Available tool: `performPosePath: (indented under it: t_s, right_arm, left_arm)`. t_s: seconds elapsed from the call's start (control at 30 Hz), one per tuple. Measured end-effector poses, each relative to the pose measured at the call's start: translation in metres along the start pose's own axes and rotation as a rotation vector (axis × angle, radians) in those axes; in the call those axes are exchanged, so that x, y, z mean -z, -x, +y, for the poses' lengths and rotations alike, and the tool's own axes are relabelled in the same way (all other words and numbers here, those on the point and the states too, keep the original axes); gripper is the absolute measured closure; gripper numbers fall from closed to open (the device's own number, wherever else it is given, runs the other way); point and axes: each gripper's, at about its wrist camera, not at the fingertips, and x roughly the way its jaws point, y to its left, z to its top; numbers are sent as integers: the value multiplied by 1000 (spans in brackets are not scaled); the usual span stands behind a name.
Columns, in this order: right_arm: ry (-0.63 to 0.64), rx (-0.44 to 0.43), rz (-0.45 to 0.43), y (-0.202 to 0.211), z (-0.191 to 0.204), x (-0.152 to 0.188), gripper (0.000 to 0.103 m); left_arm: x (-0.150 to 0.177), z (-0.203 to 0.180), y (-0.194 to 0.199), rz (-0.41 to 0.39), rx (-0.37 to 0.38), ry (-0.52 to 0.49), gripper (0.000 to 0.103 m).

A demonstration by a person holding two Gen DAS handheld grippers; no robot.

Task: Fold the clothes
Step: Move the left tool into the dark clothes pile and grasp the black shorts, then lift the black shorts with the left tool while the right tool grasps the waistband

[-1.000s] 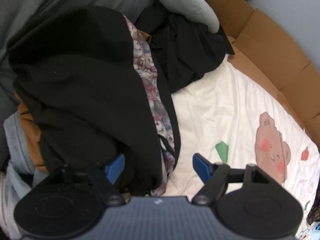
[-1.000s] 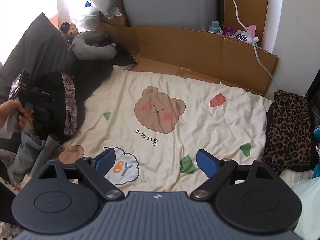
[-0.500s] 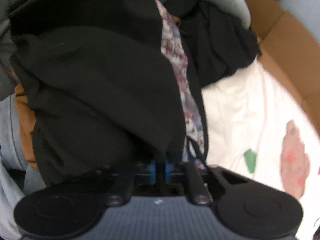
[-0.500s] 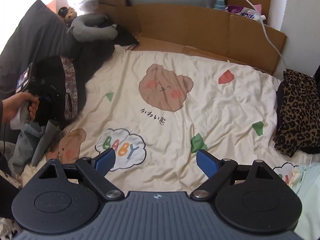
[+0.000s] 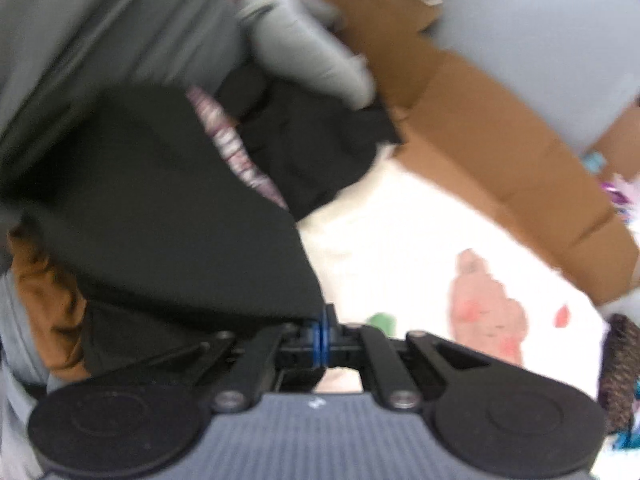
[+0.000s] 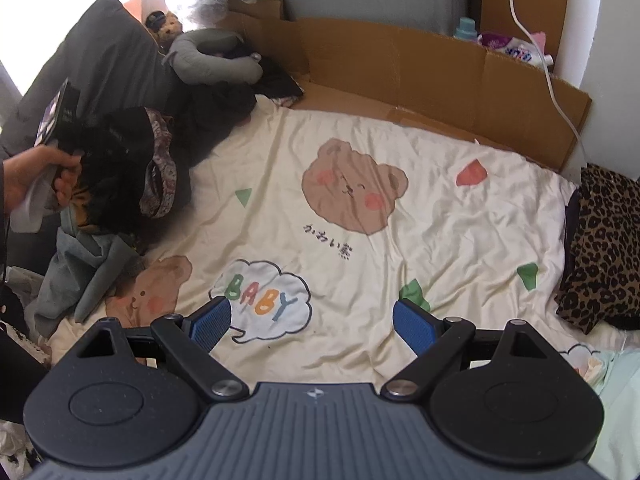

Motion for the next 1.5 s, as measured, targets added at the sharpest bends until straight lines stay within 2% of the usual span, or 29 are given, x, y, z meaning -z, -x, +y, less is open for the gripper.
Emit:
performPosePath:
  t_s: [0.17,0.33,0.53,0.7,0.77,0.9,0.97,1.07,1.27,1.5]
  right_arm:
    - [3,-21,-42,12,3,-8,11]
    - [-10,-41,-86,27,4,-15,11]
    - [47,-28,-133,55,12,-29,11]
    - [60,-42,-144,86,18,-49,12]
    - [74,-58,-157,98,23,-57,13]
    - [159,-33,-178,100,36,-67,14]
    - [141,-41,-175,91,34,-66,16]
    - [90,-73,-143,71,26,-61,26]
    - [105,-54,-85,35,22,-64,43]
    - [80,-14,-45,6,20,-67,45]
  left_arm:
    - [-4,-42,42,-38,103,-75,102]
    - [8,-78,85,-58,216,-115,102]
    - [33,-118,132,-91,392,-130,102]
    - [45,-149,152,-63,564,-94,103]
    - [48,-165,147,-48,593,-116,103]
    - [59,-191,137,-17,631,-165,103]
    - [64,-201,131,-7,651,-198,103]
    - [74,-214,127,15,674,-248,103]
    - [90,-225,127,75,714,-291,103]
    - [94,-230,132,101,776,-299,103]
